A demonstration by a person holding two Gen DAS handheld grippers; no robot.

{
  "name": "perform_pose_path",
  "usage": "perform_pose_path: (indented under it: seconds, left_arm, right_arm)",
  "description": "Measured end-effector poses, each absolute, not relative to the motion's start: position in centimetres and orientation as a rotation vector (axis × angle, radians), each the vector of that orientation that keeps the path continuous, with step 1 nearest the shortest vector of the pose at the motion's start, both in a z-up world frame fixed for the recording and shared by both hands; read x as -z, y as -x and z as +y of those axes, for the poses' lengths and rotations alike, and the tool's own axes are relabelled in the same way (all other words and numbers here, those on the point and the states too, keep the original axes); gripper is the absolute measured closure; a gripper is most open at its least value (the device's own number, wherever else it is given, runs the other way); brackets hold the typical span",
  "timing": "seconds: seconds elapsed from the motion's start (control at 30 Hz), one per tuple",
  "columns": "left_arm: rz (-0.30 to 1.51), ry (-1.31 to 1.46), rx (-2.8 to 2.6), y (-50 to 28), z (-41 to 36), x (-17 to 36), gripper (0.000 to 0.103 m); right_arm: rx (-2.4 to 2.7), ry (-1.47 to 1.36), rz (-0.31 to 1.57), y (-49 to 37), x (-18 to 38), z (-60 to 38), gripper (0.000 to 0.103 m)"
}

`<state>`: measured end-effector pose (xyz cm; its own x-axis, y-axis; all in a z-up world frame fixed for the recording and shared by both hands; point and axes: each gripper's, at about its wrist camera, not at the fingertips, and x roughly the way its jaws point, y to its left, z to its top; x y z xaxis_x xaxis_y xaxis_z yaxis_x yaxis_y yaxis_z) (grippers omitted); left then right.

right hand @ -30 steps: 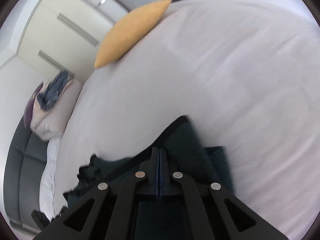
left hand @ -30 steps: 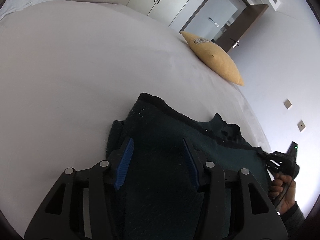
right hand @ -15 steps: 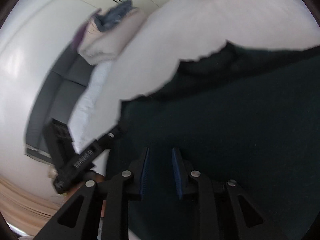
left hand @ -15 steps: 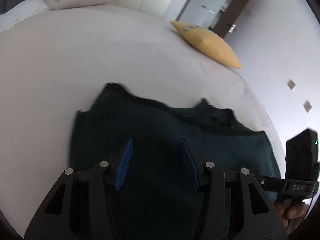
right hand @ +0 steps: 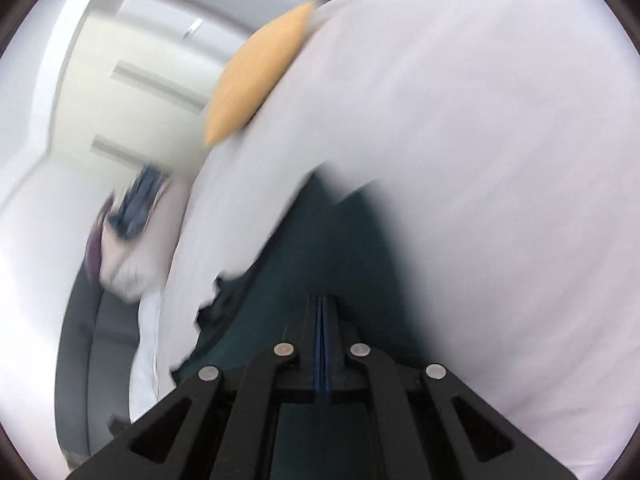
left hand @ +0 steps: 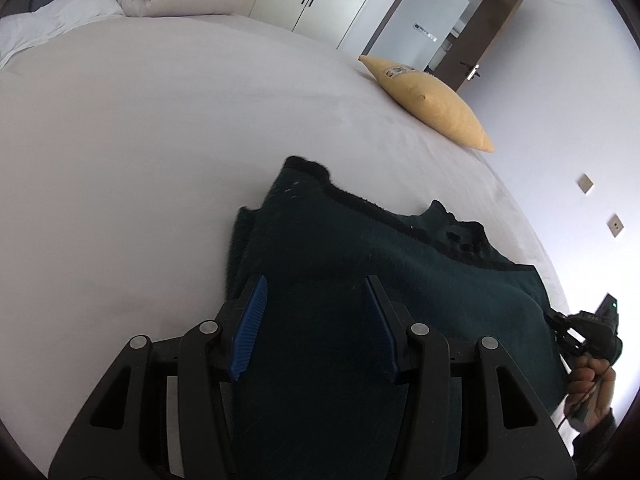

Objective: Fold small clothes

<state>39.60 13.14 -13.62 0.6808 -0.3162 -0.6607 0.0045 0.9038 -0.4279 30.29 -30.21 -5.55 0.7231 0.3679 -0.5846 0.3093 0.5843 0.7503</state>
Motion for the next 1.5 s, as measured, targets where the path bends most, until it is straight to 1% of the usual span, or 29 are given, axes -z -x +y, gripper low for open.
perform_pose_path:
  seconds: [0.07,0.1,0.13,0.23,0.3,0.4,0.47,0.5,0.53,0.6,0.63,0.83,1.0,1.1,1.17,1.2,1.23,1.27,1.3,1.37,1.43,1.5]
  left_arm:
    - [0.801,0.425,0.179,-38.5,13.5,13.4,0.054]
    - [0.795,0.423,0.169,-37.6,13.5,13.0,0.054]
    - [0.789,0.416,0.155,-36.8,13.4,12.6,0.054]
    - [0.775,0.477,0.188,-34.4,12.6,11.8,0.054]
    - [0.791,0.485,0.209,-33.4,11.8,12.0,0.054]
    - [0.823,0.469,0.202,-32.5,11.4,13.1,0.054]
    - [0.834,0.492,0.208,-31.9,12.2,13.7,0.054]
    - [0.833,0.5,0.211,-31.5,12.6,13.7,0.054]
    - [0.838,0.492,0.213,-31.1,12.9,13.6,0.054]
    - [0.84,0.467,0.214,-30.4,13.3,13.4,0.054]
    - [0.842,0.466,0.211,-30.3,13.6,13.5,0.054]
    - [0.865,0.563,0.157,-28.1,17.4,15.0,0.054]
    - [0.86,0.568,0.131,-26.1,19.2,14.6,0.054]
    - [0.85,0.598,0.096,-25.2,20.5,14.2,0.054]
    - [0.847,0.647,0.094,-24.5,21.4,13.9,0.054]
    - [0.852,0.682,0.107,-24.3,21.8,13.9,0.053]
    - [0.854,0.705,0.117,-24.2,22.1,13.7,0.046]
    - [0.858,0.741,0.137,-24.3,22.3,13.6,0.038]
    - [0.862,0.788,0.168,-24.5,22.4,13.5,0.035]
    - [0.877,0.888,0.245,-25.3,22.5,13.5,0.025]
    - [0.928,0.943,0.293,-26.6,22.2,13.8,0.024]
    - [1.027,0.964,0.32,-28.1,21.6,14.5,0.024]
  right_arm:
    - [-0.035,-0.998,0.773,-28.2,4.8,-31.0,0.09]
    - [-0.058,-0.982,0.771,-27.4,4.2,-30.4,0.08]
    - [-0.089,-0.967,0.772,-27.1,3.7,-29.3,0.076]
    - [-0.294,-0.913,0.809,-26.9,2.5,-22.4,0.071]
    - [-0.416,-0.869,0.856,-27.0,2.5,-17.5,0.07]
    - [-0.552,-0.792,0.964,-27.3,4.2,-10.2,0.069]
    - [-0.558,-0.776,1.027,-27.2,5.7,-9.0,0.069]
    - [-0.545,-0.753,1.037,-27.2,6.2,-8.6,0.071]
    - [-0.53,-0.735,1.019,-27.0,6.5,-8.6,0.077]
    - [-0.5,-0.782,1.003,-26.7,6.9,-10.4,0.083]
    - [-0.475,-0.802,0.992,-26.6,7.1,-10.8,0.084]
    - [-0.28,-0.879,0.883,-23.5,6.7,-20.1,0.084]
    - [-0.144,-0.96,0.803,-20.2,6.5,-26.5,0.084]
    - [-0.057,-0.984,0.755,-17.8,5.7,-28.6,0.08]
    - [-0.033,-0.977,0.741,-16.6,5.0,-29.1,0.073]
    - [-0.032,-0.982,0.736,-16.0,4.6,-28.8,0.067]
    - [-0.046,-0.991,0.732,-15.7,4.4,-28.6,0.06]
    - [-0.065,-1.002,0.728,-15.5,4.3,-28.2,0.058]
    - [-0.093,-1.012,0.724,-15.5,4.0,-27.5,0.057]
    - [-0.168,-1.025,0.732,-15.6,3.5,-25.9,0.057]
    - [-0.241,-1.015,0.749,-16.3,2.8,-23.9,0.057]
    - [-0.303,-0.989,0.765,-16.8,2.0,-22.3,0.056]
